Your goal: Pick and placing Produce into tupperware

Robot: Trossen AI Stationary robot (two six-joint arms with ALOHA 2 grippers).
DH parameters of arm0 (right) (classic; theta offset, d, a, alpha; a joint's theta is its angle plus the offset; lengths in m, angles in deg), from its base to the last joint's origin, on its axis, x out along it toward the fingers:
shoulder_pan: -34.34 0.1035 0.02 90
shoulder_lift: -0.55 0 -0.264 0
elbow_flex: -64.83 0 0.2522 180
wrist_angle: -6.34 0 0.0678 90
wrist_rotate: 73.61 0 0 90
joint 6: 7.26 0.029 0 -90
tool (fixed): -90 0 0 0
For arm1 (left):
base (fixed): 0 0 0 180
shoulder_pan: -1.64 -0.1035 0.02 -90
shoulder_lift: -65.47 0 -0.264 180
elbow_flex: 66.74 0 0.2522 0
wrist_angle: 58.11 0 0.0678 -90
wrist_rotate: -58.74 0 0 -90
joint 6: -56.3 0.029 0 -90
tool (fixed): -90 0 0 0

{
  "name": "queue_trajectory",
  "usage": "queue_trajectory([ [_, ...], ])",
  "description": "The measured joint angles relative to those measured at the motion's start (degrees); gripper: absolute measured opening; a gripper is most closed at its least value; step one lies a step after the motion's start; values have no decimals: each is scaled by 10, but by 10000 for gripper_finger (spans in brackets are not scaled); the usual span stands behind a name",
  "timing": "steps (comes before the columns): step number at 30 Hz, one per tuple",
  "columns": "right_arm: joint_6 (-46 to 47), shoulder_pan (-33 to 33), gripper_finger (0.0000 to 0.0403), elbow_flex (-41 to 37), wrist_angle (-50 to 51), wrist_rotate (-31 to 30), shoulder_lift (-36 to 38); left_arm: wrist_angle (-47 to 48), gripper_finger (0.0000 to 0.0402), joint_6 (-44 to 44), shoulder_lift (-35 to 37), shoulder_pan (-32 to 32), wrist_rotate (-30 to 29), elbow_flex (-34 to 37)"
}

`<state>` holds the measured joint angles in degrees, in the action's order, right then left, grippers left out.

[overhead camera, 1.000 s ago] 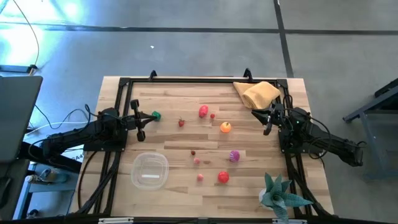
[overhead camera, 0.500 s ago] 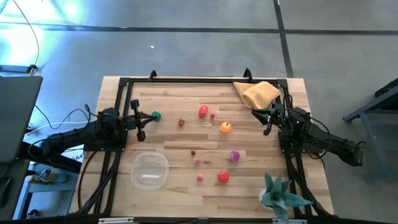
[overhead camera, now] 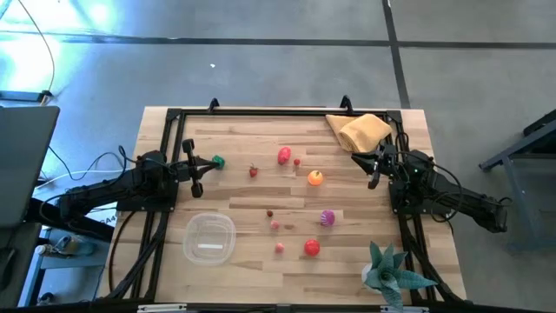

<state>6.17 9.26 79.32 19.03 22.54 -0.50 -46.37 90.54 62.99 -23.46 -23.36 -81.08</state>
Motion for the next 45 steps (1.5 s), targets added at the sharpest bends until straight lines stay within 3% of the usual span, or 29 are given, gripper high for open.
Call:
queue_trajectory([
  [34, 1, 0, 44, 0, 0, 0, 0, -23, 3, -3, 0, 0, 1, 0],
  [39, 75, 0, 44, 0, 0, 0, 0, -26, 3, -10, 0, 0, 2, 0],
  [45, 88, 0, 44, 0, -2, 1, 0, -44, 3, -16, 0, 0, 2, 0],
])
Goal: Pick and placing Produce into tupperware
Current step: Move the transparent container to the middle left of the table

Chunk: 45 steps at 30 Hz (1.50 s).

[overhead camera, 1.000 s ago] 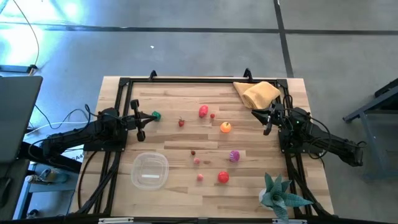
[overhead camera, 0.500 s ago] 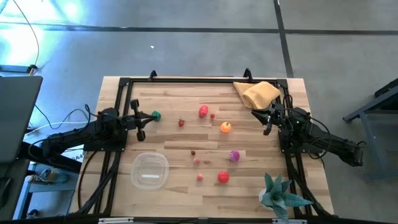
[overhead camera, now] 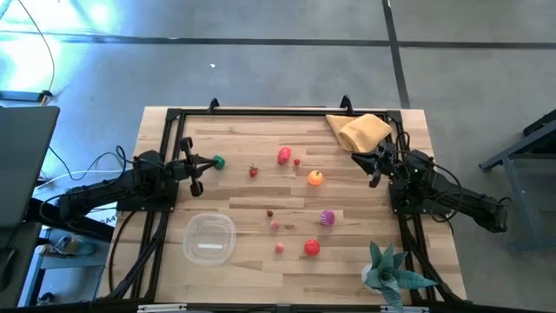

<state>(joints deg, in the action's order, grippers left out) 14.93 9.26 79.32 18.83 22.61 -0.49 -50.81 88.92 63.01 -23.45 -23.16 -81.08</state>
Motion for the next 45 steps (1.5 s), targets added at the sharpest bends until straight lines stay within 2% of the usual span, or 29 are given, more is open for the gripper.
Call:
queue_trajectory([
  [3, -6, 0, 44, 0, -10, 1, 0, 3, 3, 0, 0, 0, 0, 0],
  [6, -14, 0, 44, 0, -61, 16, 0, 3, 3, -6, 0, 0, -1, 0],
  [9, -32, 0, 44, 0, -145, 82, 0, -8, 3, -54, 0, 0, -4, 0],
  [12, -27, 0, 44, 0, -229, 145, 0, -62, 3, -151, 0, 0, -8, 0],
  [14, -16, 0, 44, 12, -232, 154, 0, -124, 3, -189, 0, -1, 34, 0],
  [17, -17, 0, 44, 50, -184, 154, -12, -222, 3, -193, 0, 0, 159, -13],
  [19, -28, 0, 44, 78, -148, 154, -32, -237, 3, -196, 0, 0, 223, -38],
  [22, -44, 0, 44, 125, -106, 153, -76, -157, 3, -194, 0, 0, 242, -78],
  [27, -46, 0, 44, 186, -42, 164, -168, 89, 3, -181, -31, 0, 216, -127],
  [32, -6, 14, 44, 221, -31, 167, -253, 211, 3, -209, -76, 31, 209, -132],
  [35, -2, 42, 44, 237, -31, 167, -294, 225, 3, -229, -103, 93, 181, -132],
  [38, -19, 78, 44, 253, -32, 162, -328, 227, 3, -239, -130, 176, 104, -149],
  [42, -57, 125, 44, 274, -31, 137, -361, 247, 3, -239, -183, 307, -50, -199],
  [45, -71, 151, 44, 285, -27, 130, -377, 313, 3, -266, -251, 407, -177, -243],
])
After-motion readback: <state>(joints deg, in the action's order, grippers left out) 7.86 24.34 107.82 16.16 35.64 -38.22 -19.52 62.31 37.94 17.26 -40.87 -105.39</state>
